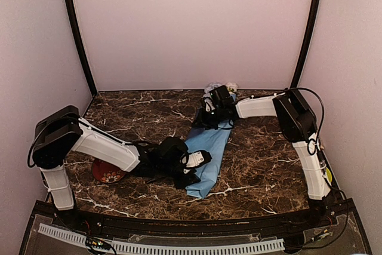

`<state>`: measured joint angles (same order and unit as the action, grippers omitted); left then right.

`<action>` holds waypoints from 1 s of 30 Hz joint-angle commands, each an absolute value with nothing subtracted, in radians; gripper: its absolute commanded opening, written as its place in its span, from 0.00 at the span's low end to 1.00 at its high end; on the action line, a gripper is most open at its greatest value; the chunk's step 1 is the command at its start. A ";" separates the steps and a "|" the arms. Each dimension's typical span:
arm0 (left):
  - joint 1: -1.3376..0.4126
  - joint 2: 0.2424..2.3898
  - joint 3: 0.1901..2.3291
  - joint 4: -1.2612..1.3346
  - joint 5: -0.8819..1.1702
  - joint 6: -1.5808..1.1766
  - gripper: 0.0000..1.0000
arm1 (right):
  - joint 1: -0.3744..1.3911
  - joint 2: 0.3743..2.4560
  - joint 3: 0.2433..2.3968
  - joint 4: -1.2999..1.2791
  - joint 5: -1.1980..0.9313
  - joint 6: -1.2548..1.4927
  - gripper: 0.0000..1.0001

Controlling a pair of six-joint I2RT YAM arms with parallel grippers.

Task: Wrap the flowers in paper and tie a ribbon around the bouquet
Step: Press the fold line on the 2/3-folded wrapping paper.

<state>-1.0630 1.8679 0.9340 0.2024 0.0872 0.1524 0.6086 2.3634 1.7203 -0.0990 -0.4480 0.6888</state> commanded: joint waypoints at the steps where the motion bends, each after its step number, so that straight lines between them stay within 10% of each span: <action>1: -1.075 1.848 0.880 0.118 0.190 0.141 0.41 | 0.610 2.337 1.781 -0.121 -0.424 0.660 0.00; 17: -1.179 1.556 0.915 0.066 0.044 0.332 0.42 | 0.606 2.331 1.746 -0.106 -0.430 0.678 0.00; 30: -1.180 1.837 1.058 0.036 0.079 0.386 0.13 | 0.613 2.327 1.729 -0.118 -0.442 0.666 0.00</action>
